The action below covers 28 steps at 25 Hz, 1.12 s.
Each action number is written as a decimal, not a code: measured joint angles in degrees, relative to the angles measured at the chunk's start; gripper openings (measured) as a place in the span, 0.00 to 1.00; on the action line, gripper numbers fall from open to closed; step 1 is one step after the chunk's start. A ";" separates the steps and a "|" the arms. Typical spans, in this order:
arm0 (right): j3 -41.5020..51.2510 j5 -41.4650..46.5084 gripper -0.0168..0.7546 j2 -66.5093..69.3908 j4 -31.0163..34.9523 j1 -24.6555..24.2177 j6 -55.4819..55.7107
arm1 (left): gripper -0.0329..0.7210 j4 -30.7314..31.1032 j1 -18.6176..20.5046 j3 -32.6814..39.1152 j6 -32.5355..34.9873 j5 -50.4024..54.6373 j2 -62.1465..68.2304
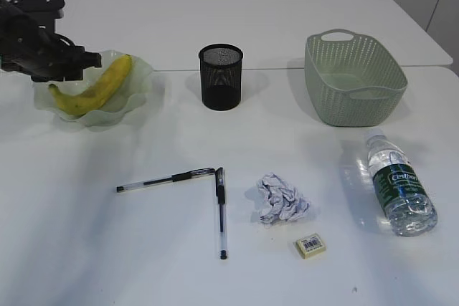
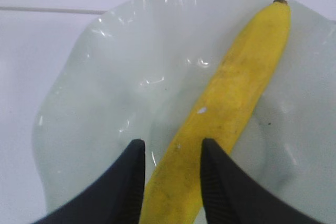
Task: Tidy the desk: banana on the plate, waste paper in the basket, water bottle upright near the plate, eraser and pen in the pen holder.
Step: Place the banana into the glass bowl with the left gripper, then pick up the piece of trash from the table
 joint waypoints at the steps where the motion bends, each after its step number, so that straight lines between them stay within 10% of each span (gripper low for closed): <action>1: 0.00 0.00 0.50 0.00 0.00 0.00 0.00 | 0.37 0.56 0.00 0.00 0.00 0.00 -0.06; 18: 0.00 0.00 0.50 0.00 0.00 0.00 0.00 | 0.35 8.52 0.00 -3.07 0.00 3.22 -11.12; 28: 0.00 0.00 0.50 0.00 0.33 0.00 0.00 | 0.07 12.26 0.00 -3.07 0.00 6.54 -26.82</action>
